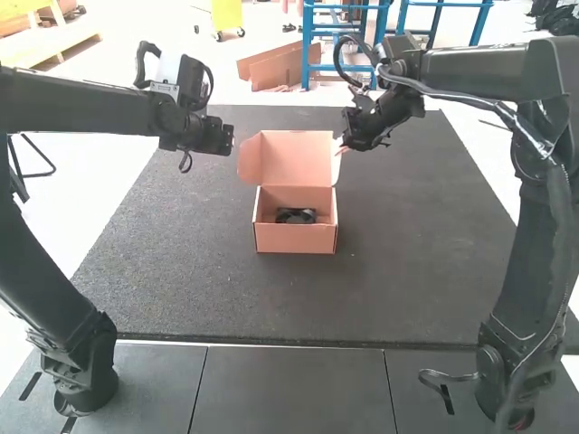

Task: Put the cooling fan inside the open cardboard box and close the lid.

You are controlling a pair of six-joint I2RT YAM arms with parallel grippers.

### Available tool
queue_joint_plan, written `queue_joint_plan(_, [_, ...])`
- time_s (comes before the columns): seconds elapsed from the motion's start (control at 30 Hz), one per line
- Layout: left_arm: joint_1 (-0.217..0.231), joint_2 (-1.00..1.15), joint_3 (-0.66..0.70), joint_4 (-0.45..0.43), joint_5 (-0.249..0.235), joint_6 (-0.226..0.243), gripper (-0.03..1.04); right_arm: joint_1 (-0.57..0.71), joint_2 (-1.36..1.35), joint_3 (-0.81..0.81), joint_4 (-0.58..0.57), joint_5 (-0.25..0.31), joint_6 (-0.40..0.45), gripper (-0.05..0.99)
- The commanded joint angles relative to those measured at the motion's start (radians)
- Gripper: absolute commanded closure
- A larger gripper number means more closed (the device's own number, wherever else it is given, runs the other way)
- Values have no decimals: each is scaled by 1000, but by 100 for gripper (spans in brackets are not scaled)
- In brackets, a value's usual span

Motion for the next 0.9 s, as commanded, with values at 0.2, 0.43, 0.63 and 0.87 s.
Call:
queue_joint_plan(0.2, [-37,28,8,46,70,22,4,15,-42,-4,7,-23,8,95])
queue_joint_plan(0.43, [-88,42,8,46,133,14,4,15,-40,-7,13,-29,8,95])
queue_joint_plan(0.63, [-95,42,6,48,139,13,4,14,-40,-11,11,-36,8,95])
queue_joint_plan(0.87, [-95,42,2,46,139,13,4,26,-46,-25,8,-75,21,95])
